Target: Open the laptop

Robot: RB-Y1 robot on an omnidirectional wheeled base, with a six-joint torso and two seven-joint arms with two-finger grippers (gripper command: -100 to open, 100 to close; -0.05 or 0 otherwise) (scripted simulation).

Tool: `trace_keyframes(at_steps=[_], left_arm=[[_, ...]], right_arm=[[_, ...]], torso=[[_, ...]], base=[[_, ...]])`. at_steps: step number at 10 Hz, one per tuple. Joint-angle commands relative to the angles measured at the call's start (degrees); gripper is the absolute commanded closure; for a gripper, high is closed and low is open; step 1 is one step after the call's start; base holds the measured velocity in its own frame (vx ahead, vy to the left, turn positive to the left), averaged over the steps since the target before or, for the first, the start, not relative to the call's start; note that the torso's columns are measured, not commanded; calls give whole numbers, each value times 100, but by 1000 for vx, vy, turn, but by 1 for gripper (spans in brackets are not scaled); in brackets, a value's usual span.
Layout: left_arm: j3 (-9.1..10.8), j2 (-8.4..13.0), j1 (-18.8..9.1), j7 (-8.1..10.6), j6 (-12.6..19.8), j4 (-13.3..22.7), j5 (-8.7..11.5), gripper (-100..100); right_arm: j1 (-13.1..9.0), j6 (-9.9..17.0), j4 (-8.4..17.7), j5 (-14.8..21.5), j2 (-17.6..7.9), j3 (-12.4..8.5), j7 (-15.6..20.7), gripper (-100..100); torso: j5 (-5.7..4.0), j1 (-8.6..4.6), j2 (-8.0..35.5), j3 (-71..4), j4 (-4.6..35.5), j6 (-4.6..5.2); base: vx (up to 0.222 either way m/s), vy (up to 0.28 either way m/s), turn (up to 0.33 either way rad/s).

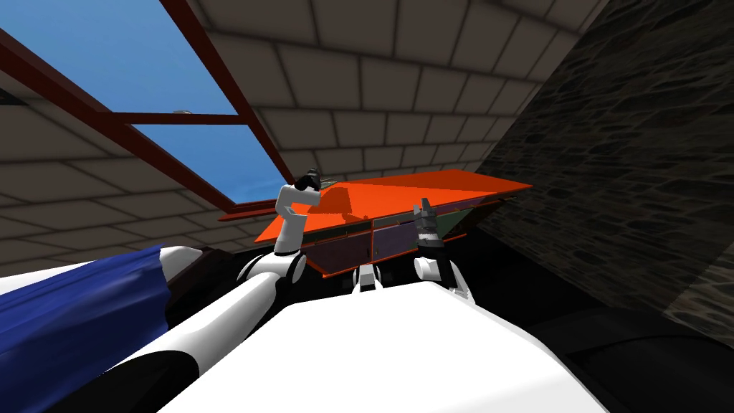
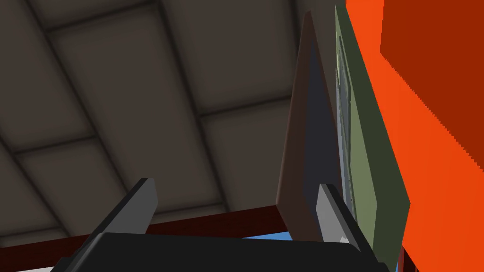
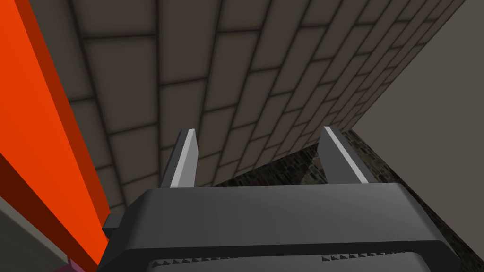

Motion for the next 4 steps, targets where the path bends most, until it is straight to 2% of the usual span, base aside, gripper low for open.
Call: trace_keyframes(at_steps=[1,4], left_arm=[[-3,-6,6,4,9,6,7,0],[-7,-11,23,5,21,20,9,0]], right_arm=[[0,0,0,0,0,0,0,0],[0,0,0,0,0,0,0,0]], torso=[[-2,-1,2,3,3,-3],[-1,0,6,4,3,1]], base=[[0,0,0],[0,0,0]])
